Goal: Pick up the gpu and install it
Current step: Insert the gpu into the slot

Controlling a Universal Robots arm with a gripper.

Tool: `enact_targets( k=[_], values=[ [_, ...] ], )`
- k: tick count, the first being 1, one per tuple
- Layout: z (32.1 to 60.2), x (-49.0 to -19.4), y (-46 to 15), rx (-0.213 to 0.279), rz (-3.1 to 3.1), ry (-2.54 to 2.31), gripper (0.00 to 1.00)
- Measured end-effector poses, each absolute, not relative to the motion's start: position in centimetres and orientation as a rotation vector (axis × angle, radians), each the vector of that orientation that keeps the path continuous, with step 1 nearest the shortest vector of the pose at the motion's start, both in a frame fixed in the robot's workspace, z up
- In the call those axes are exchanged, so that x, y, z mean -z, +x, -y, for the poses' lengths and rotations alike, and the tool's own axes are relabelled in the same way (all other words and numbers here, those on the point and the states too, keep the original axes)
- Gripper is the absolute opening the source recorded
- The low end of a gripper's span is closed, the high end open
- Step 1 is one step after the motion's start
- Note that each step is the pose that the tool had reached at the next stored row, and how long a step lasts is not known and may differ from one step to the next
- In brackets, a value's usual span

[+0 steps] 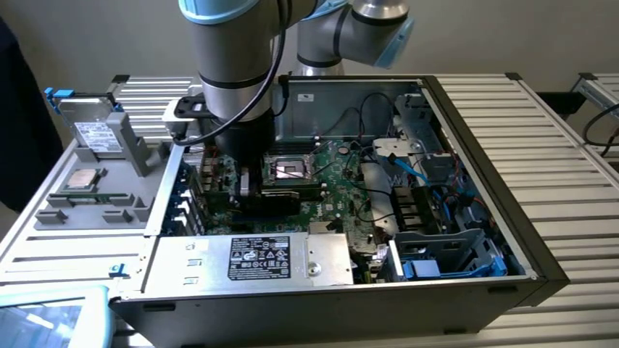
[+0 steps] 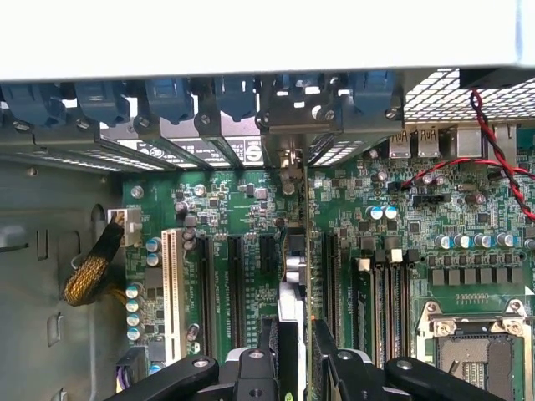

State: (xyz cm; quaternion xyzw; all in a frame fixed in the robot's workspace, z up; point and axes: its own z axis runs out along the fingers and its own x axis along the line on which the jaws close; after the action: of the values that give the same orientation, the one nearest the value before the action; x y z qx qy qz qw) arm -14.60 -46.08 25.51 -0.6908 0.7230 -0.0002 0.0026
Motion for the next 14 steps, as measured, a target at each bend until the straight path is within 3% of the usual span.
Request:
enact_targets(
  k=[14],
  values=[
    [46.08,-25.10,-14.60,0.001,-2.268,-2.167,0.28]
  ],
)
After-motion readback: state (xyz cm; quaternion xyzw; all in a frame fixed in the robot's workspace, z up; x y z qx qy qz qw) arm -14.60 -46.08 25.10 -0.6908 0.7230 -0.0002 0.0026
